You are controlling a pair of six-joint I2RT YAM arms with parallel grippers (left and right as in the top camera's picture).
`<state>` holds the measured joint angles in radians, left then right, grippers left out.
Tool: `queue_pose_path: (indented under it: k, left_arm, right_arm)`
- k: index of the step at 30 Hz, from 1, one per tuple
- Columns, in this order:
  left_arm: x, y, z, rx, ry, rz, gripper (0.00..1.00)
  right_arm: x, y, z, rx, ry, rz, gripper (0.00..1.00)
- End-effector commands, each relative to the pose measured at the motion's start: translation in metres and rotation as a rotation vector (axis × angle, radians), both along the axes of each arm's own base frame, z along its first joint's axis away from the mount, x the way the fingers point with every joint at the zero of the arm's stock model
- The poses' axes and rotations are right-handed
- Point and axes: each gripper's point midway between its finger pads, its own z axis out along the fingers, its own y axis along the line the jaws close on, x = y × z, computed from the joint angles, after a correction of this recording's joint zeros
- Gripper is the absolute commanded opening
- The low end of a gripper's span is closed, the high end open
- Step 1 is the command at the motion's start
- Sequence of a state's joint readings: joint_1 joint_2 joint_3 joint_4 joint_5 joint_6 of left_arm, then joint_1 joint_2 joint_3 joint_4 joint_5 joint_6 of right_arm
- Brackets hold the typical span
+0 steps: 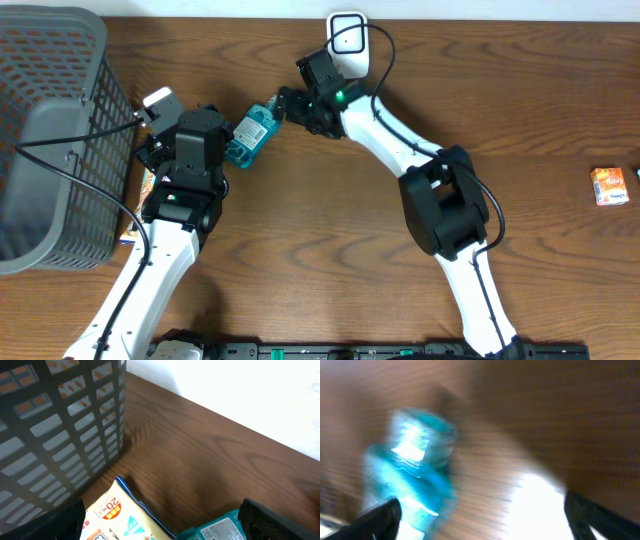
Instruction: Scan the item barcode
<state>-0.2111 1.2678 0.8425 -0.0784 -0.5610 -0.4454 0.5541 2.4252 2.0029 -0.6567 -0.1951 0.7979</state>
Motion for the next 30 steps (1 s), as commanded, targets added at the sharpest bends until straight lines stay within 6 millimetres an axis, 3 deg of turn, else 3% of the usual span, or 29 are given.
queue_pose_path:
  k: [1, 3, 5, 7, 9, 13, 17, 23, 30]
  left_arm:
    - [-0.002, 0.006, -0.004, 0.014, 0.009, 0.025, 0.98]
    - [-0.002, 0.006, -0.004, 0.014, 0.01, 0.025, 0.98]
    - [-0.002, 0.006, -0.004, 0.014, 0.01, 0.027, 0.98]
    - [-0.002, 0.011, -0.004, 0.014, 0.01, 0.04, 0.98]
    - [-0.003, 0.018, -0.004, 0.014, 0.009, 0.059, 0.98]
    - [-0.004, 0.03, -0.004, 0.014, 0.01, 0.09, 0.98]
    - [-0.005, 0.033, -0.004, 0.014, 0.01, 0.098, 0.98]
    - [-0.005, 0.033, -0.004, 0.014, 0.01, 0.097, 0.98]
    - [-0.005, 0.033, -0.004, 0.014, 0.01, 0.097, 0.98]
  right_arm:
    - [0.019, -0.051, 0.049, -0.133, 0.007, -0.119, 0.99]
    - [0.019, -0.052, 0.081, -0.091, 0.01, -0.086, 0.99]
    - [0.025, -0.036, 0.121, 0.017, -0.052, -0.008, 0.99]
    - [0.018, -0.016, 0.149, 0.12, -0.068, 0.072, 0.99]
    - [0.018, -0.006, 0.163, 0.136, -0.124, 0.134, 0.99]
    - [0.033, 0.014, 0.178, 0.216, -0.18, 0.052, 0.99]
    - [0.023, 0.016, 0.17, 0.248, -0.05, -0.104, 0.96]
    - [0.015, 0.023, 0.163, 0.21, -0.028, -0.203, 0.97]
    - [0.007, 0.037, 0.127, 0.179, 0.046, -0.249, 0.95]
